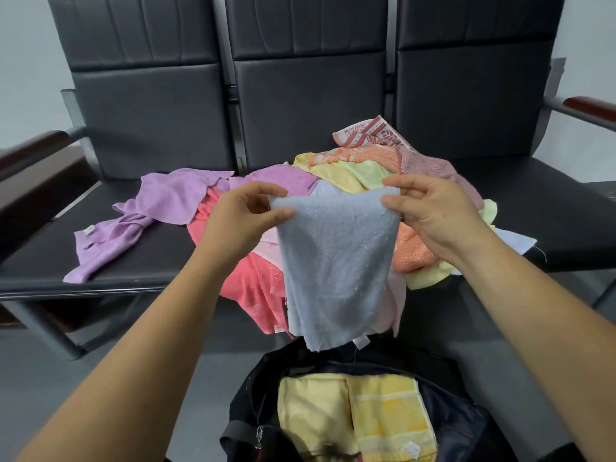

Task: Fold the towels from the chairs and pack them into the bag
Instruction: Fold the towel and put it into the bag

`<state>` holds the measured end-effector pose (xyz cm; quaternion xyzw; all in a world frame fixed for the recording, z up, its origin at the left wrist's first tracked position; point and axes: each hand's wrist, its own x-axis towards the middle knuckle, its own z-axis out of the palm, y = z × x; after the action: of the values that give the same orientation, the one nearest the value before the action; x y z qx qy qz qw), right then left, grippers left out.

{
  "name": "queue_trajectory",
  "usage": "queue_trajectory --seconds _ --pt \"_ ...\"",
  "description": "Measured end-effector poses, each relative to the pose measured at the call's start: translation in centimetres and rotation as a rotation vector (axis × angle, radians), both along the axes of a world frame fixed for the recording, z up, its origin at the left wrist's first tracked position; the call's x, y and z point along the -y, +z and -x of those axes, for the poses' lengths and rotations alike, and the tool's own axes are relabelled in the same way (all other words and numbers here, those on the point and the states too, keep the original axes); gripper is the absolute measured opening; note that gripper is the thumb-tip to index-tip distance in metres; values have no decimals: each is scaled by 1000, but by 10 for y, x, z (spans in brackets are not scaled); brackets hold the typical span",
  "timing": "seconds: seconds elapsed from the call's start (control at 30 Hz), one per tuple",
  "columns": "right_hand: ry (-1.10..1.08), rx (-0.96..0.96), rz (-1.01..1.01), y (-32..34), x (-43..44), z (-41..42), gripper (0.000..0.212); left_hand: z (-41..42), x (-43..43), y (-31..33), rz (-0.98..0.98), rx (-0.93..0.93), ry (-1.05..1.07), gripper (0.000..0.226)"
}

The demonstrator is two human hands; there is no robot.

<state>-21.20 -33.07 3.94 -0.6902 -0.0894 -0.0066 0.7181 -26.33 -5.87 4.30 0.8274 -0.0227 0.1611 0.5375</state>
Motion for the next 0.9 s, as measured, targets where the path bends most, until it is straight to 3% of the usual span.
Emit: queue_trajectory --seconds 0.17,0.3,0.4,0.53,0.63,0.7,0.77,0.83,0.9 --pt "-105 237 600 1 5 1 39 0 3 -2 -337 58 118 22" --pt "-108 283 704 1 4 4 21 -3 6 -8 -399 86 165 15" --pt "-45 231 576 4 6 7 17 -2 9 -6 -297 88 101 5" --pt "317 20 102 0 -5 17 19 3 18 -1 7 0 -160 13" --pt "472 24 205 -11 -21 24 15 6 29 -1 -3 -5 -242 8" --pt "452 31 213 -16 -28 27 12 7 33 -3 -36 16 -220 5" --pt "409 11 91 -13 -32 28 14 6 33 -4 57 -3 -227 8" --pt "367 -62 -123 -6 -32 27 16 4 25 -4 185 -138 -340 28" --pt "342 -127 -330 2 -29 24 16 7 20 -8 74 -325 -482 39"
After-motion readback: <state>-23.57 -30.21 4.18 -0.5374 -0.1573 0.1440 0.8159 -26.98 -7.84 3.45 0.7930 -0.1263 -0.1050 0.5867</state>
